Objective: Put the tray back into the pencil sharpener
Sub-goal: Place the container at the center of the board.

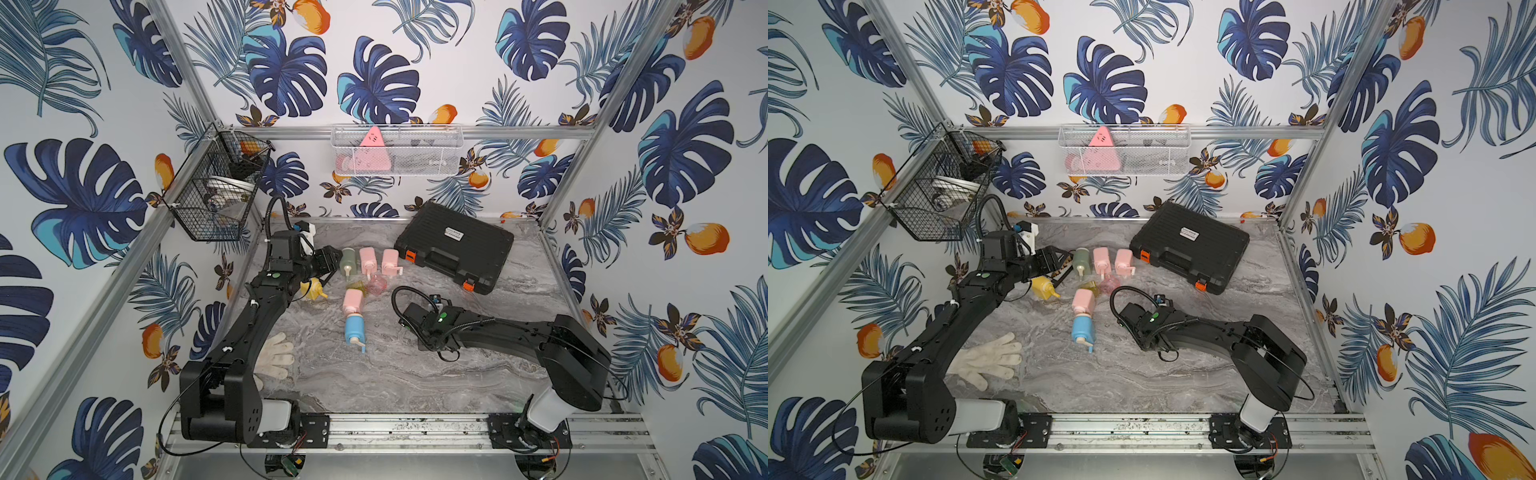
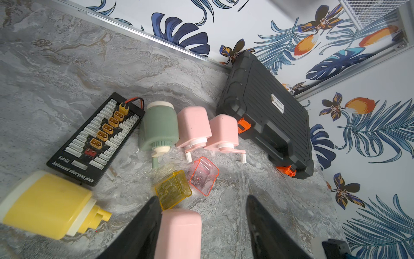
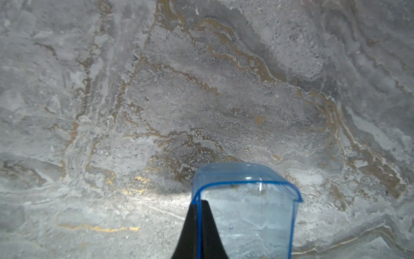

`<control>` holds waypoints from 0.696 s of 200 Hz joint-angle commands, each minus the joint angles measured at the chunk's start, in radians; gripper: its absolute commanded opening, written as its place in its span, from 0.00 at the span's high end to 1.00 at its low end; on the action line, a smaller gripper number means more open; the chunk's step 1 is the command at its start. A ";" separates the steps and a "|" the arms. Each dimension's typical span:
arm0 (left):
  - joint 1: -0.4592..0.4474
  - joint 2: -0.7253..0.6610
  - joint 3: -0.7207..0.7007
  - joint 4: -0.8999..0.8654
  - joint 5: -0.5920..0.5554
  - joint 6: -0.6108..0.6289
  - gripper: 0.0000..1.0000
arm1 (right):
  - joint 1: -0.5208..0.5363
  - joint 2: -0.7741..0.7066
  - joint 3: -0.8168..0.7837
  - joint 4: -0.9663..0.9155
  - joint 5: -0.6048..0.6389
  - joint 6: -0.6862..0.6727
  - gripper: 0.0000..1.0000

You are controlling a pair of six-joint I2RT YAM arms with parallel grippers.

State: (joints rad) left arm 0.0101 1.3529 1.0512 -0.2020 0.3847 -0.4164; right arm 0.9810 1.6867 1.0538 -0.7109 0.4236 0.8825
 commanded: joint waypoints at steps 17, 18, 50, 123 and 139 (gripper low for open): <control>0.002 -0.001 0.000 0.016 -0.018 0.024 0.36 | 0.002 0.035 0.005 -0.004 -0.002 0.038 0.93; 0.002 -0.001 0.001 0.016 -0.018 0.024 0.36 | 0.002 0.036 0.005 -0.004 -0.002 0.038 0.92; 0.002 -0.005 0.002 0.015 -0.023 0.028 0.36 | 0.004 0.021 -0.002 0.007 -0.019 0.029 0.78; -0.013 -0.015 0.002 0.000 -0.050 0.051 0.36 | -0.012 -0.154 -0.073 -0.061 0.071 0.090 0.69; -0.016 -0.015 0.002 -0.002 -0.050 0.052 0.36 | -0.040 -0.198 -0.125 -0.076 0.067 0.122 0.70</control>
State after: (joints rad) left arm -0.0017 1.3445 1.0512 -0.2047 0.3462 -0.3862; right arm 0.9661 1.5372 0.9802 -0.7258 0.4507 0.9352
